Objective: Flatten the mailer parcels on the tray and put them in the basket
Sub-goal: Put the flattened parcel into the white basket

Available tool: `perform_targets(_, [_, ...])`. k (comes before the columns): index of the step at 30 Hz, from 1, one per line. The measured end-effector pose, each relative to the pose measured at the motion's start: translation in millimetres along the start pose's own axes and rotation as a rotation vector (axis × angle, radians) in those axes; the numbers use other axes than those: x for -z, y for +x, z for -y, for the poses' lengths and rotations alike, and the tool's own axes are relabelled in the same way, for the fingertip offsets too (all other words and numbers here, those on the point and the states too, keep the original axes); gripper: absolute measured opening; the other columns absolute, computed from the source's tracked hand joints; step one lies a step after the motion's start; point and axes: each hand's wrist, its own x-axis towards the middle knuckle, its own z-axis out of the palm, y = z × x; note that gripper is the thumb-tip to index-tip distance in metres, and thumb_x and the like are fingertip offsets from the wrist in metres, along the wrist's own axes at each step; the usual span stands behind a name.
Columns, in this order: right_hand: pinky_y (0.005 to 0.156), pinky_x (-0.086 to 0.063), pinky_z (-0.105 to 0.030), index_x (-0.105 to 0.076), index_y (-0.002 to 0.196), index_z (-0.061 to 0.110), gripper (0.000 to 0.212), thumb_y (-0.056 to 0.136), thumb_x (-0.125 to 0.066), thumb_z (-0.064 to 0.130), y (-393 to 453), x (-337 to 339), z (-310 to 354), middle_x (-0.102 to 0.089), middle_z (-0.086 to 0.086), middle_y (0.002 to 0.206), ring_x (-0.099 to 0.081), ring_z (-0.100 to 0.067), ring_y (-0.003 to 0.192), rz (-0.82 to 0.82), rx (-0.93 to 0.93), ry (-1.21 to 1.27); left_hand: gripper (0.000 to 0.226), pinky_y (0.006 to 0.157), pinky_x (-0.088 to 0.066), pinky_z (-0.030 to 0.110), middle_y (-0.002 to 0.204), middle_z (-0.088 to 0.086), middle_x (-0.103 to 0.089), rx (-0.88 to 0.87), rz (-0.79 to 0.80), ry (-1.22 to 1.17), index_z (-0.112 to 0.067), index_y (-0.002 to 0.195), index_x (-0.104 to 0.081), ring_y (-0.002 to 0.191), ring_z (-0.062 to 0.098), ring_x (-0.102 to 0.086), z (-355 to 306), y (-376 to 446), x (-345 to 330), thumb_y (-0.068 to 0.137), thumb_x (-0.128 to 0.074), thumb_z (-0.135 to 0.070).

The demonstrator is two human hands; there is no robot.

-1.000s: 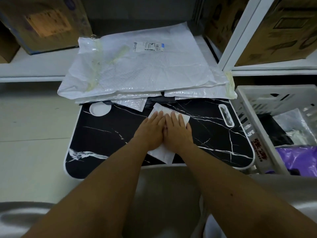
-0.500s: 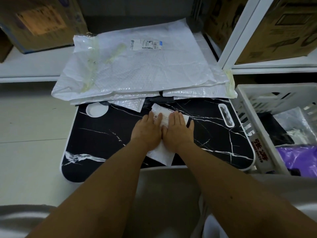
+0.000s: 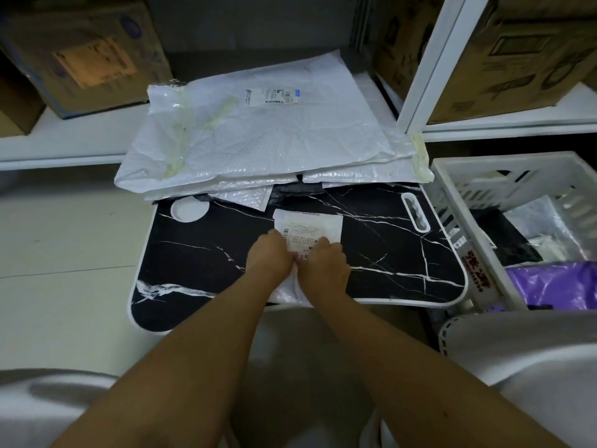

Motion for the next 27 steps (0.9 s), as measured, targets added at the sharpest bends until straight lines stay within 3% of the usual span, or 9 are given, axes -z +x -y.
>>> perform_targets(6, [0.08, -0.051, -0.037, -0.056, 0.11, 0.01, 0.026, 0.092, -0.062, 0.028, 16.8, 11.2, -2.3, -0.064, -0.008, 0.108, -0.063, -0.027, 0.098, 0.087, -0.072, 0.155, 0.016, 0.075, -0.05, 0.038, 0.103, 0.012, -0.064, -0.008, -0.088, -0.061, -0.01, 0.096, -0.048, 0.093, 0.029, -0.062, 3.9, -7.3, -0.7, 0.095, -0.056, -0.025])
perform_targets(10, [0.075, -0.044, -0.034, -0.06, 0.099, 0.019, 0.009, 0.095, -0.053, 0.024, 12.6, 19.1, -5.6, -0.061, -0.002, 0.099, -0.054, -0.022, 0.091, -0.164, 0.123, -0.045, 0.021, 0.084, -0.048, 0.033, 0.118, 0.01, -0.049, -0.119, -0.246, 0.097, -0.009, 0.114, -0.05, 0.104, 0.023, -0.051, 3.0, -11.4, -3.8, 0.096, -0.05, -0.02])
perform_targets(12, [0.075, -0.043, -0.033, -0.059, 0.1, 0.017, 0.011, 0.096, -0.049, 0.018, 11.9, 18.1, -8.6, -0.058, -0.003, 0.1, -0.05, -0.022, 0.091, -0.229, 0.207, -0.078, 0.04, 0.1, -0.04, 0.032, 0.135, 0.009, -0.039, -0.291, -0.33, 0.246, -0.011, 0.128, -0.042, 0.122, 0.022, -0.041, 4.4, -14.3, -3.1, 0.094, -0.051, -0.031])
perform_targets(16, [0.072, -0.046, -0.034, -0.047, 0.101, 0.013, 0.01, 0.097, -0.05, 0.023, 16.9, 15.3, -18.6, -0.059, -0.004, 0.097, -0.059, -0.023, 0.086, -0.144, 0.255, -0.033, 0.098, 0.12, -0.004, 0.042, 0.161, 0.002, 0.005, -0.48, -0.124, 0.47, -0.013, 0.152, 0.005, 0.148, 0.017, 0.004, 14.3, -13.2, 0.2, 0.087, -0.043, -0.067])
perform_targets(18, [0.067, -0.042, -0.032, -0.045, 0.103, 0.013, 0.012, 0.099, -0.047, 0.024, 20.8, 15.5, -22.4, -0.061, -0.004, 0.092, -0.061, -0.023, 0.081, -0.111, 0.338, -0.064, 0.101, 0.12, -0.005, 0.043, 0.159, 0.0, -0.013, -0.481, -0.098, 0.444, -0.019, 0.152, 0.004, 0.147, 0.018, -0.006, 15.0, -6.1, -2.0, 0.083, -0.049, -0.069])
perform_targets(20, [0.065, -0.038, -0.03, -0.045, 0.109, 0.013, 0.015, 0.1, -0.046, 0.024, 24.0, 15.7, -24.2, -0.062, -0.003, 0.089, -0.06, -0.022, 0.078, -0.114, 0.376, -0.117, 0.089, 0.118, -0.012, 0.044, 0.144, -0.002, -0.039, -0.507, -0.11, 0.489, -0.025, 0.149, -0.02, 0.139, 0.021, -0.027, 9.8, 0.6, 0.0, 0.08, -0.052, -0.071])
perform_targets(22, [0.065, -0.041, -0.032, -0.05, 0.116, 0.015, 0.025, 0.093, -0.058, 0.021, 22.7, 11.1, -24.3, -0.062, -0.004, 0.088, -0.06, -0.023, 0.079, -0.19, 0.394, -0.275, 0.071, 0.117, -0.015, 0.045, 0.135, -0.001, -0.044, -0.537, -0.163, 0.573, -0.029, 0.139, -0.04, 0.133, 0.021, -0.032, 3.6, 4.9, 5.3, 0.081, -0.049, -0.07])
perform_targets(25, [0.087, -0.045, -0.042, -0.055, 0.126, 0.018, 0.05, 0.079, -0.071, 0.023, 18.4, 1.8, -27.0, -0.06, -0.011, 0.111, -0.055, -0.028, 0.108, -0.277, 0.405, -0.446, 0.064, 0.119, -0.009, 0.047, 0.157, 0.005, -0.017, -0.6, -0.125, 0.661, -0.019, 0.15, -0.021, 0.147, 0.024, -0.006, 1.5, 3.5, -3.1, 0.097, -0.034, -0.052])
perform_targets(27, [0.113, -0.025, -0.049, -0.033, 0.146, 0.013, 0.062, 0.091, -0.058, 0.027, 24.5, -1.2, -33.0, -0.031, -0.016, 0.151, -0.022, -0.03, 0.144, -0.142, 0.435, -0.488, 0.06, 0.12, -0.008, 0.044, 0.161, 0.006, 0.002, -0.629, -0.042, 0.622, -0.013, 0.152, -0.008, 0.148, 0.02, 0.007, 6.3, 1.5, -14.6, 0.102, -0.024, -0.042])
